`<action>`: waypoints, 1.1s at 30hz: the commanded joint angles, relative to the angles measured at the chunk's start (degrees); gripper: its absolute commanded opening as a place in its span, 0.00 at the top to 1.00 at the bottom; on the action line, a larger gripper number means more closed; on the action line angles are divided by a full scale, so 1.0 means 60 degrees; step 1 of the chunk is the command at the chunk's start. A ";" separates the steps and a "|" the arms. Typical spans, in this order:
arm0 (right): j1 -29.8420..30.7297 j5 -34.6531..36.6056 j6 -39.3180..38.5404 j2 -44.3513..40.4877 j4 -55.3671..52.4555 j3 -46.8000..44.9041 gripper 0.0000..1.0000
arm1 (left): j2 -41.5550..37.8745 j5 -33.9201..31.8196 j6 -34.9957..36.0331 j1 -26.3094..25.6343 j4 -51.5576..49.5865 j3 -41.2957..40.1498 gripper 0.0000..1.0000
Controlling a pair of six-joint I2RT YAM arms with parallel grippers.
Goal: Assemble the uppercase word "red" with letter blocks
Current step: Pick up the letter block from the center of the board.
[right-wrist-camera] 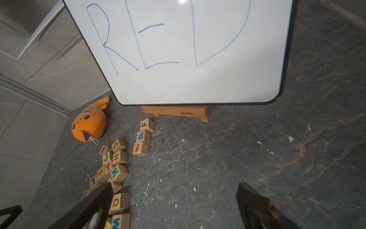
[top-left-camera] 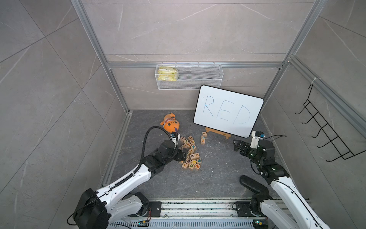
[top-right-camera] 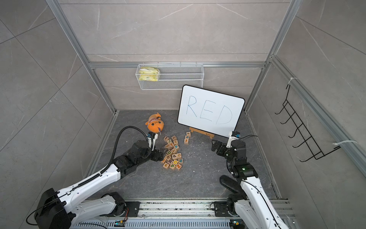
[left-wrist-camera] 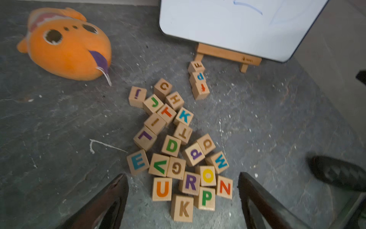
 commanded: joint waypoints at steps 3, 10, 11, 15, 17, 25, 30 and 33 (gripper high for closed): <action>0.0682 -0.0491 -0.0767 0.0383 0.0208 0.0117 0.00 | -0.1060 -0.0595 0.0710 -0.0067 -0.0864 -0.0254 0.11; 0.2846 0.1280 -0.1550 0.1977 -0.0203 0.0933 0.00 | -0.1430 -0.0297 0.0348 -0.0071 -0.0674 -0.0413 0.12; 0.2985 0.1325 -0.1585 0.2023 -0.0043 0.0866 0.00 | -0.1478 -0.0392 0.0357 -0.0067 -0.0668 -0.0451 0.12; 0.3183 0.1555 -0.1559 0.2264 -0.0013 0.0923 0.04 | -0.1573 -0.0696 0.0223 -0.0071 -0.0390 -0.0678 0.12; 0.3210 0.1631 -0.1492 0.2345 -0.0042 0.0966 0.06 | -0.1575 -0.0685 0.0164 -0.0069 -0.0249 -0.0752 0.12; 0.3247 0.1578 -0.1397 0.2359 -0.0153 0.0995 0.12 | -0.1509 -0.0560 0.0048 -0.0073 -0.0138 -0.0783 0.12; 0.3261 0.1636 -0.1366 0.2269 -0.0195 0.0996 0.12 | -0.1629 -0.0969 0.0007 -0.0069 -0.0162 -0.0852 0.12; 0.3277 0.1563 -0.1366 0.2334 -0.0218 0.1043 0.12 | -0.1732 -0.1080 0.0022 -0.0076 -0.0126 -0.0929 0.12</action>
